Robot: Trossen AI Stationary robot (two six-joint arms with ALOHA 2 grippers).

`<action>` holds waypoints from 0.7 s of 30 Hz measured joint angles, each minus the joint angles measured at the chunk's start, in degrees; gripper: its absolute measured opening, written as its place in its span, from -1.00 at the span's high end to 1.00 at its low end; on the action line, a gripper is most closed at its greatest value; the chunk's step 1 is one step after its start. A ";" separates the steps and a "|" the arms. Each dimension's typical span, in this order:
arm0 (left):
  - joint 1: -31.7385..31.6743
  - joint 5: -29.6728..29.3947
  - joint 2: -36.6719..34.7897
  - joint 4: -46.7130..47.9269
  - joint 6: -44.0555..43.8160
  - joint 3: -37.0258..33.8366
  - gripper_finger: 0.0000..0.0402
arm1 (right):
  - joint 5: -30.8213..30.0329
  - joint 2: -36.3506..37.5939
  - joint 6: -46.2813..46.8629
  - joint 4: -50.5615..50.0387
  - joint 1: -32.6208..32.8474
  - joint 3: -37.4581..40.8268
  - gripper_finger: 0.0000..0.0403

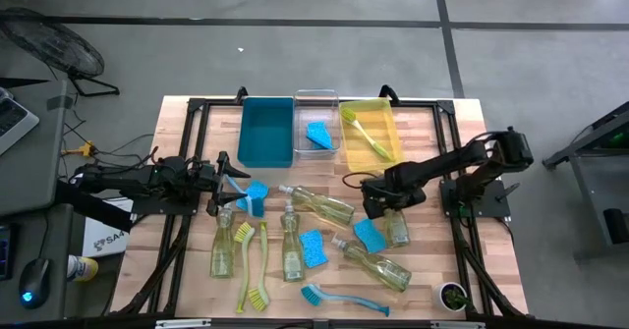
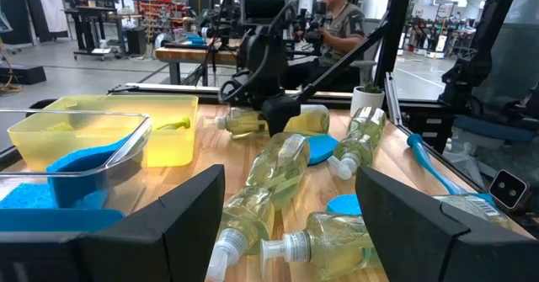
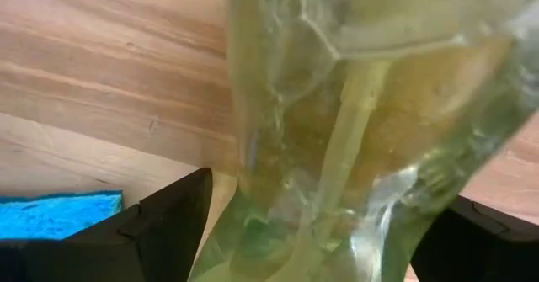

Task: Pick & Place Kitchen Sink Supplies
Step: Put the dishwashing liquid into the blue bin

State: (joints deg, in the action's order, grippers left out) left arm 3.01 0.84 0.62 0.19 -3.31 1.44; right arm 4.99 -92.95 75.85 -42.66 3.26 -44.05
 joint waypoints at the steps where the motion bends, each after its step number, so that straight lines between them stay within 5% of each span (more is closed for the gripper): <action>1: 0.01 0.00 0.01 0.00 0.00 0.00 -0.32 | -0.55 0.00 0.61 0.08 0.41 0.01 -0.66; 21: 0.01 0.00 -0.02 0.00 0.00 0.00 -0.32 | -2.49 1.45 8.53 1.84 5.37 0.44 -0.66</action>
State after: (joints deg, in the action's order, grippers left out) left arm 3.01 0.84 0.60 0.19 -3.31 1.44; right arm 2.50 -91.49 84.38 -40.83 8.62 -43.62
